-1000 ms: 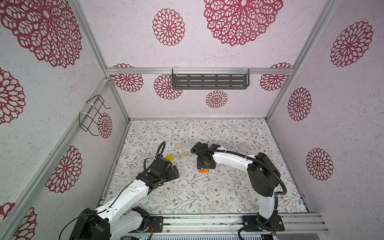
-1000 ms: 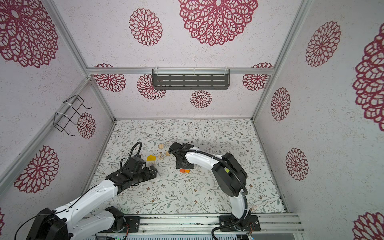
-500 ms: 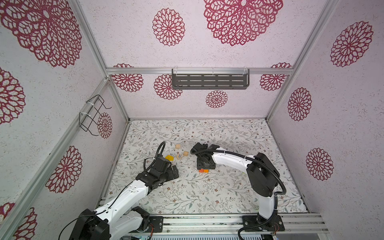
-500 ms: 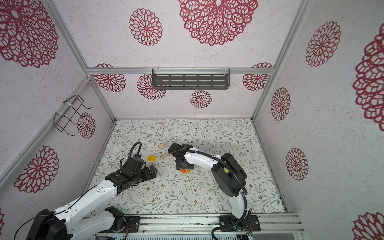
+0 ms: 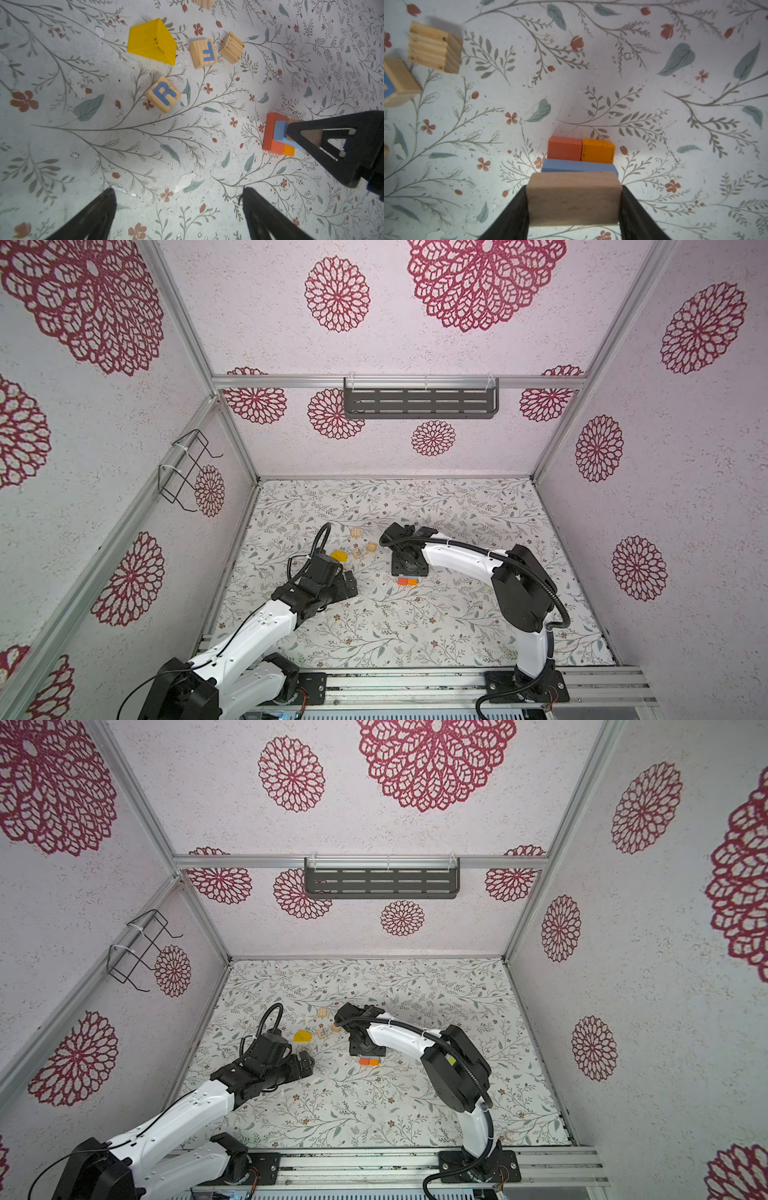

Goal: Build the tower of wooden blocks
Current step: 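Open the right gripper to release the plank onto the blue block, then move the right gripper to the lime-green block and grasp it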

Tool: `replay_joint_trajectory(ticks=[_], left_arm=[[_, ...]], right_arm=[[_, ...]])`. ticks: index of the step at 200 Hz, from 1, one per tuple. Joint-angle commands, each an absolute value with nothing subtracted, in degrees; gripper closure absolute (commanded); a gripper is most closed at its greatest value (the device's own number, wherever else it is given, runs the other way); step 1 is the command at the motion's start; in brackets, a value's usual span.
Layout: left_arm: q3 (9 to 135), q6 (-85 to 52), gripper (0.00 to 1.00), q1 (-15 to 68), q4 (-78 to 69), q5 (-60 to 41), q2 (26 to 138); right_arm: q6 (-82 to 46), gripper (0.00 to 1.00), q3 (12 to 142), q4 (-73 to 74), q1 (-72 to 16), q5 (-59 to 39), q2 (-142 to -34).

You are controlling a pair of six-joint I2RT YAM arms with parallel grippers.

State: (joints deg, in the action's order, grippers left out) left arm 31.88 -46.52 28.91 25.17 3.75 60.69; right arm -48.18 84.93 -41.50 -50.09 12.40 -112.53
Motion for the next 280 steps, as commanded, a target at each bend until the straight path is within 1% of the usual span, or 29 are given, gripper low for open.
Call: replay_joint_trajectory(ticks=[1, 47, 122, 137, 145, 148, 149, 150, 155, 187, 218, 260, 269, 280], left_arm=[[31.47, -46.15, 0.03, 29.42, 24.44, 4.73, 59.77], [31.07, -46.17, 0.03, 29.34, 23.73, 4.66, 60.14], [31.29, -46.06, 0.03, 29.4, 24.01, 4.57, 60.14], [31.38, -46.14, 0.03, 29.38, 24.0, 4.48, 60.12], [31.4, -46.14, 0.03, 29.4, 23.99, 4.48, 60.08], [31.38, -46.21, 0.03, 29.43, 23.99, 4.43, 60.12], [31.38, -46.18, 0.03, 29.39, 23.99, 4.41, 60.12], [31.38, -46.16, 0.03, 29.37, 23.99, 4.45, 60.12], [31.33, -46.19, 0.03, 29.37, 24.01, 4.48, 60.12], [31.38, -46.27, 0.03, 29.36, 24.21, 4.31, 59.95], [32.19, -45.82, 0.03, 29.39, 25.03, 4.82, 59.21], [35.4, -45.62, 0.03, 29.41, 25.78, 4.7, 60.42], [36.47, -45.62, 0.03, 29.41, 25.99, 4.66, 61.35], [37.92, -45.62, 0.03, 29.53, 25.94, 4.1, 63.04]], right_arm=[[-49.91, 0.38, 86.66, -43.5, -50.31, 14.47, -112.7], [-50.0, 0.37, 86.31, -43.76, -50.31, 15.1, -112.7], [-49.15, 0.34, 86.22, -43.48, -50.45, 14.75, -112.93], [-48.7, 0.28, 86.31, -43.68, -50.61, 14.67, -112.98], [-48.41, 0.16, 86.31, -43.6, -50.69, 14.59, -113.03], [-48.3, 0.1, 86.31, -43.65, -50.71, 14.52, -113.03], [-48.28, 0.06, 86.31, -43.67, -50.71, 14.51, -113.03], [-48.13, 0.04, 86.31, -43.67, -50.76, 14.51, -113.03], [-47.94, 0.01, 86.39, -43.74, -50.8, 14.49, -113.03], [-47.78, 0.01, 86.62, -44.11, -50.85, 15.6, -112.35], [-46.88, 0.01, 87.19, -45.67, -51.05, 18.38, -109.55], [-43.27, 0.01, 82.9, -47.63, -50.36, 25.32, -99.52], [-42.94, 0.02, 81.16, -47.95, -49.07, 25.17, -97.27], [-42.43, 0.06, 77.79, -47.56, -46.88, 24.03, -94.23]])
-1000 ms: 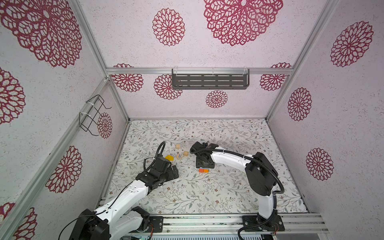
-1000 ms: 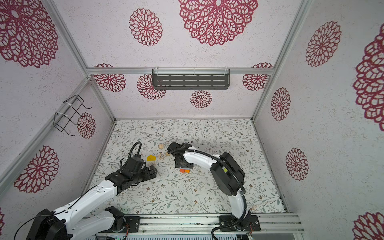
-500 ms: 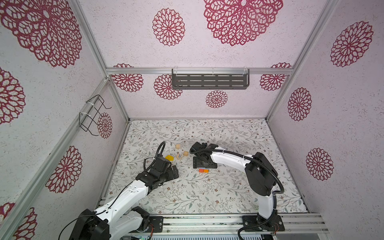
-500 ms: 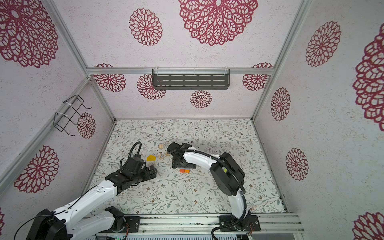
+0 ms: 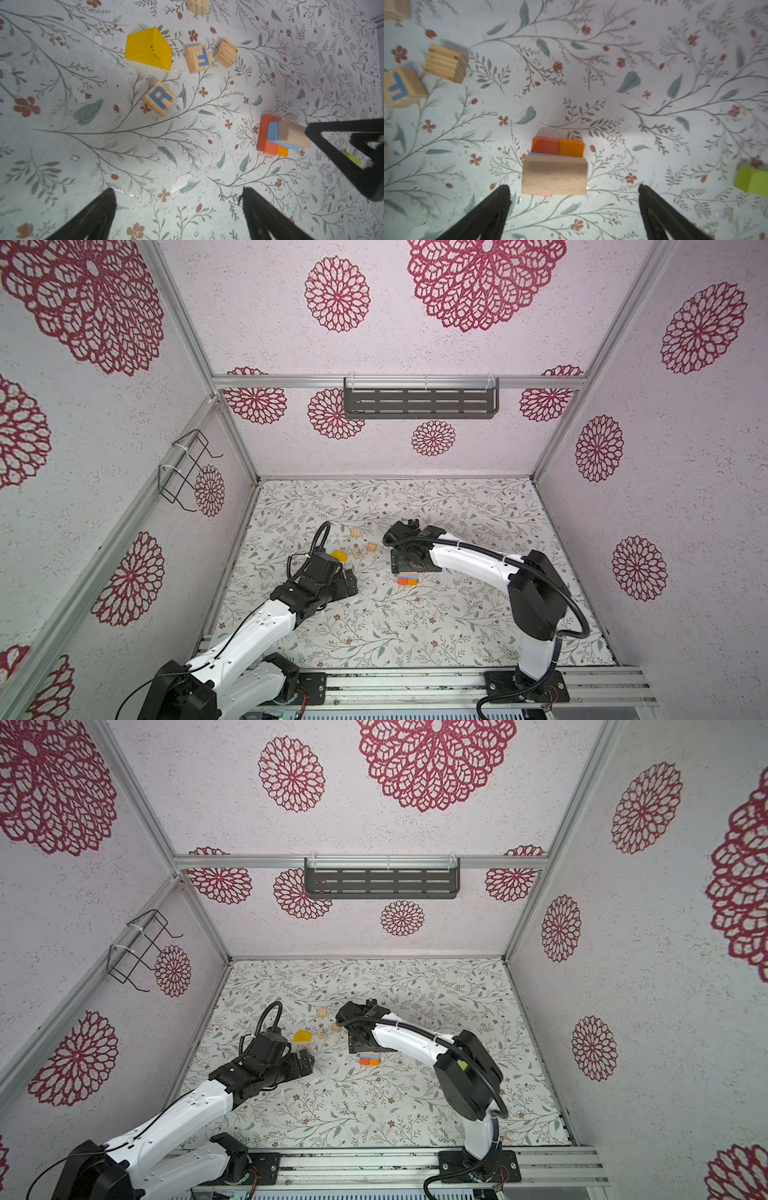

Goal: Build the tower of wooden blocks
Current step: 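Move the right gripper to the lime-green block and grasp it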

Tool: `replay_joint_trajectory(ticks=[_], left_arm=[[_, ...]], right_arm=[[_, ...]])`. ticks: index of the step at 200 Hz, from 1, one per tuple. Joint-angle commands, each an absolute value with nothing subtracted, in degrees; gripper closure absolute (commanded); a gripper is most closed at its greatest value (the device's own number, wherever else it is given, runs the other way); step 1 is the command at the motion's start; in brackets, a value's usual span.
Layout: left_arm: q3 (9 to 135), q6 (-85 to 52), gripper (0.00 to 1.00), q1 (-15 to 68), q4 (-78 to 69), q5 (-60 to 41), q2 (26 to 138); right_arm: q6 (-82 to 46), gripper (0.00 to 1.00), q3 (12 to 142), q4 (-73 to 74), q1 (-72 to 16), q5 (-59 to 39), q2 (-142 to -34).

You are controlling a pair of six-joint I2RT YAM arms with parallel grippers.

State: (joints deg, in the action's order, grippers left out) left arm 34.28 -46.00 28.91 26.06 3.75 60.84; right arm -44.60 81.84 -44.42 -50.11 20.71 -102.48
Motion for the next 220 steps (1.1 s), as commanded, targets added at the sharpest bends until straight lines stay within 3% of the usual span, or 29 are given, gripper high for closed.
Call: replay_joint_trajectory(ticks=[1, 23, 107, 151, 220], left_arm=[[38.03, -45.57, 0.03, 29.53, 25.89, 4.07, 63.21], [41.74, -45.57, 0.03, 30.82, 25.19, 4.23, 67.81], [60.31, -44.69, 0.03, 39.32, 23.7, 8.5, 90.7], [62.78, -44.64, 0.03, 39.91, 21.27, 8.09, 95.54], [61.34, -44.74, 0.03, 39.95, 19.86, 9.23, 95.32]], right_arm=[[-42.4, 0.06, 77.39, -47.42, -46.64, 23.92, -93.92], [-41.13, 0.12, 69.29, -45.01, -40.87, 20.74, -87.07], [-36.97, 0.12, 43.28, -34.93, -16.95, 11.77, -67.43], [-36.43, 0.13, 37.37, -29.17, -10.45, 9.28, -67.48], [-25.4, 0.14, 38.51, -24.63, -9.65, 4.72, -74.25]])
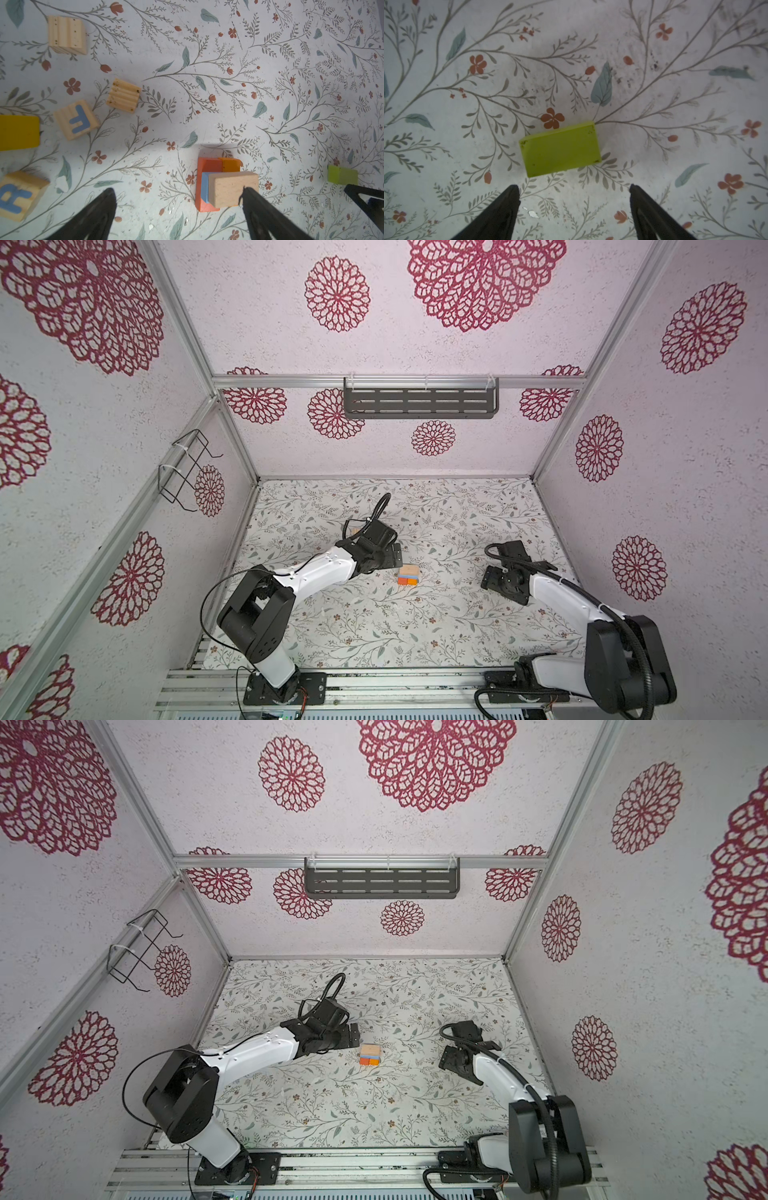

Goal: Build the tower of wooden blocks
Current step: 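Move the right gripper to the lime-green block and grasp it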

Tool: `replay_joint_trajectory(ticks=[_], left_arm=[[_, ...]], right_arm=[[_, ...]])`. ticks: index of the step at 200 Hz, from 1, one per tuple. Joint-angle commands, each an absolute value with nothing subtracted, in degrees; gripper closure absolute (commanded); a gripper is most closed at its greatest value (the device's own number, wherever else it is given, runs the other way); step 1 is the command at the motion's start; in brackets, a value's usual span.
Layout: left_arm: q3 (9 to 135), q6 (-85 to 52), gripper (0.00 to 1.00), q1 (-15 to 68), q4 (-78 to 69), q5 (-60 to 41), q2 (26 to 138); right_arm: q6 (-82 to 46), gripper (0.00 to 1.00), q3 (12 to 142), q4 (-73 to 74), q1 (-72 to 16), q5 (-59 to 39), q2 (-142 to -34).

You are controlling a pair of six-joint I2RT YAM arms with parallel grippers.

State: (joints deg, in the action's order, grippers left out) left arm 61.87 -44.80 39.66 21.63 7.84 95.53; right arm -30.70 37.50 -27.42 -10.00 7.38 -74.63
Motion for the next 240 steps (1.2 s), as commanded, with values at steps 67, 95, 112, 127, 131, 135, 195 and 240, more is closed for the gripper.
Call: replay_joint_trajectory(ticks=[67, 95, 112, 127, 131, 135, 195, 240], left_arm=[[61.19, -44.86, 0.03, 39.89, 19.65, 9.69, 96.33], [61.07, -44.83, 0.03, 39.77, 19.6, 9.88, 96.5], [61.08, -44.83, 0.03, 39.81, 19.62, 10.19, 96.56], [61.16, -44.83, 0.03, 39.81, 19.6, 10.19, 96.68], [61.17, -44.84, 0.03, 39.78, 19.63, 10.2, 96.76], [61.17, -44.8, 0.03, 39.7, 19.6, 10.2, 96.83], [61.79, -45.0, 0.03, 39.73, 19.6, 9.84, 97.82], [61.36, -44.93, 0.03, 39.73, 20.02, 10.14, 97.06]], right_arm=[[-20.58, 0.15, 40.49, -24.84, -9.49, 6.2, -78.51], [-19.02, 0.16, 41.75, -25.63, -9.07, 6.66, -80.67], [-18.79, 0.18, 41.85, -25.01, -8.75, 6.2, -81.25], [-18.56, 0.19, 42.26, -24.79, -8.32, 6.25, -81.96], [-18.55, 0.2, 42.42, -24.79, -8.2, 6.24, -82.19], [-18.54, 0.2, 42.47, -24.79, -8.1, 6.22, -82.45], [-18.66, 0.3, 42.7, -24.5, -7.73, 5.58, -84.79], [-18.92, 0.41, 43.21, -25.13, -7.82, 5.67, -85.44]])
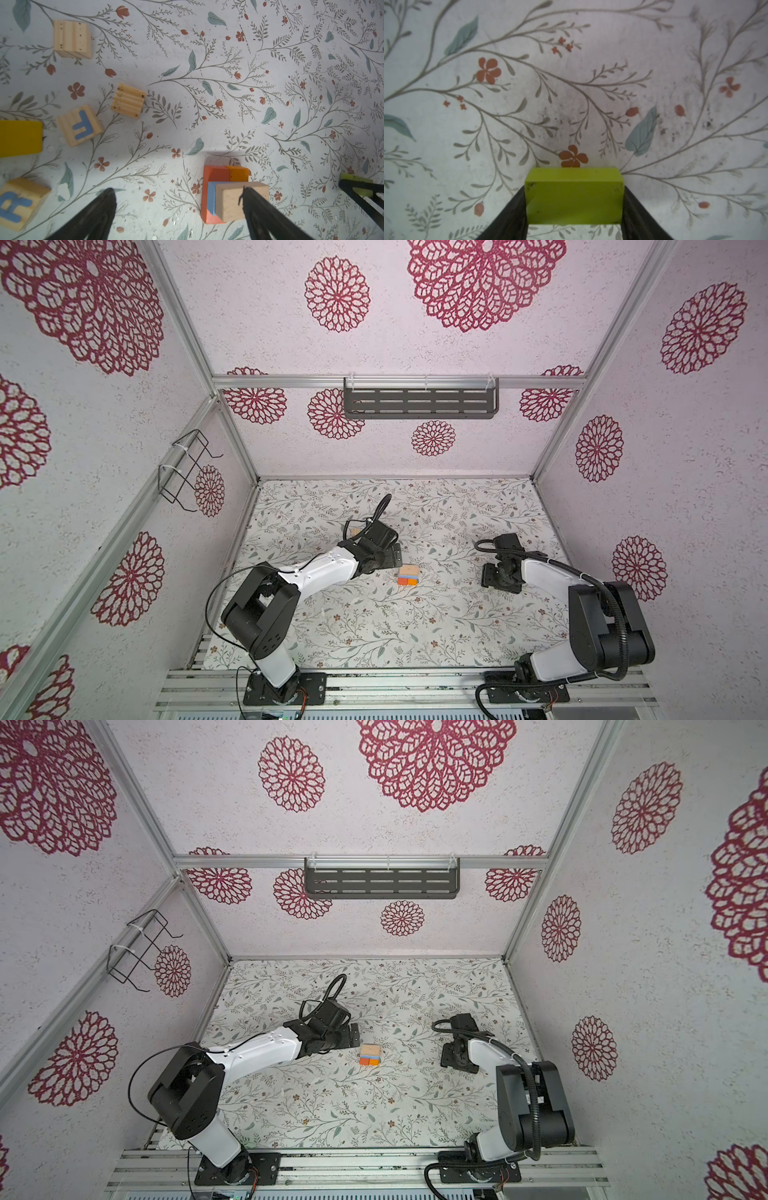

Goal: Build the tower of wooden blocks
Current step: 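Move the right gripper to the lime-green block and grasp it, then carry the lime-green block with the right gripper above the plank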

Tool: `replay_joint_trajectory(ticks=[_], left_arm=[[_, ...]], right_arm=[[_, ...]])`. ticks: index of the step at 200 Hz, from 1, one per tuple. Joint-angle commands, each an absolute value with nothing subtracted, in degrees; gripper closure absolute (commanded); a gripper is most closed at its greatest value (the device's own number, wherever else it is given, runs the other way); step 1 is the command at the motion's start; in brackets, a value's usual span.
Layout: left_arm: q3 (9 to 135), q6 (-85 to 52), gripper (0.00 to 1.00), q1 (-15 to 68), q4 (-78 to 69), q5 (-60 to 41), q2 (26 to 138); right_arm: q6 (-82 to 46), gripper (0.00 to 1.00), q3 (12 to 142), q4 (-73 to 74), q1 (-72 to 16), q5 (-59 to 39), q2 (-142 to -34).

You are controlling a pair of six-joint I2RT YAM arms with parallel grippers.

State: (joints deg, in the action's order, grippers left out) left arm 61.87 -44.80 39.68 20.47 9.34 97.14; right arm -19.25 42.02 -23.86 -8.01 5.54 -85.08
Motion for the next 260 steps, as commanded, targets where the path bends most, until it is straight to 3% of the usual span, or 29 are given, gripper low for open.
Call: replay_joint_trajectory(ticks=[1, 43, 73, 190, 260], left_arm=[[61.35, -44.92, 0.03, 39.73, 20.07, 10.17, 97.04], [60.4, -44.96, 0.03, 39.73, 20.98, 10.91, 94.55], [58.69, -45.16, 0.03, 39.74, 21.62, 11.6, 91.59], [49.83, -47.62, 0.03, 39.68, 23.56, 14.29, 80.86], [44.69, -48.95, 0.03, 39.73, 24.43, 15.81, 74.62]], right_arm=[[-18.91, 0.42, 43.18, -25.13, -7.82, 5.65, -85.43], [-19.67, 0.5, 43.49, -26.57, -8.07, 4.05, -84.62], [-20.44, 0.51, 45.65, -29.19, -10.2, 2.38, -83.49], [-35.05, 0.47, 59.59, -34.3, -32.03, 6.17, -84.88], [-41.34, 0.47, 69.41, -38.35, -42.75, 10.78, -92.59]])
